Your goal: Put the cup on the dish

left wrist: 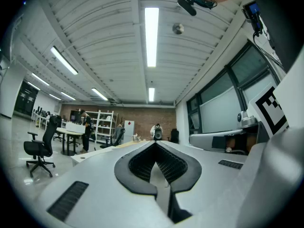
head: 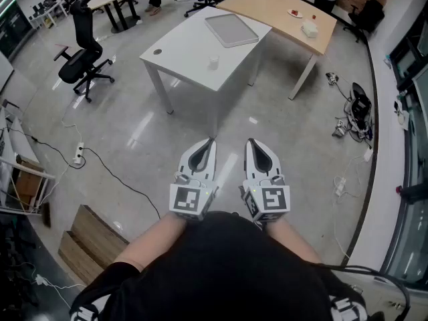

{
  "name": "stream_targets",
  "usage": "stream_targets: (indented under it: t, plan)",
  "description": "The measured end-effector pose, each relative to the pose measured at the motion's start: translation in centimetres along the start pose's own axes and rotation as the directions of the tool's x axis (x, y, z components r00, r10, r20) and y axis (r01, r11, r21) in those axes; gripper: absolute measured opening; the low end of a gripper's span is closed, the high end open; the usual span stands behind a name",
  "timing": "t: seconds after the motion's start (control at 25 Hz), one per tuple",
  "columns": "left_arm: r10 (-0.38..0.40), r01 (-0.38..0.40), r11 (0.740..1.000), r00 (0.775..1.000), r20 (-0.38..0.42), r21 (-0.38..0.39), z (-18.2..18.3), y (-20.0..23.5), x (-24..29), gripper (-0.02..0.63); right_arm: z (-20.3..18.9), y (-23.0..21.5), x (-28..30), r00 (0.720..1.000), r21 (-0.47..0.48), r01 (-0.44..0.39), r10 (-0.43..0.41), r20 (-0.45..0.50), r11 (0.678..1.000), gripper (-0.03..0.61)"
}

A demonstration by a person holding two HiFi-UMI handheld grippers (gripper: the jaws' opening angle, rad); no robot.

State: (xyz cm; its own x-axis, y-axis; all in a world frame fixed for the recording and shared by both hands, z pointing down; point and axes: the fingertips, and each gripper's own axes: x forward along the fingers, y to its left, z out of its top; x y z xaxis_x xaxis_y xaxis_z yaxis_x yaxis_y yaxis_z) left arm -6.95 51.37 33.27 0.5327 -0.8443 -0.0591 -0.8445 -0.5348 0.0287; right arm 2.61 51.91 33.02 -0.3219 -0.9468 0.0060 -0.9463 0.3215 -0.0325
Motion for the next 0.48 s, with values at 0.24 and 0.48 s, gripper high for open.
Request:
stream_targets:
  t: [0.24, 0.48]
  plan:
    - [0.0, 0.0, 1.0, 1.0, -0.002, 0.0, -0.1, 0.8, -0.4, 0.006, -0.2, 0.5, 0.5, 1.0, -0.011, 0.014, -0.014, -0.006, 1.0, 0.012]
    - [-0.019, 0.019, 1.0, 1.0, -0.007, -0.007, -0.5, 1.7, -0.5, 0.008, -0.5, 1.2, 1.5, 1.0, -0.005, 0.023, -0.023, -0.009, 1.0, 0.012]
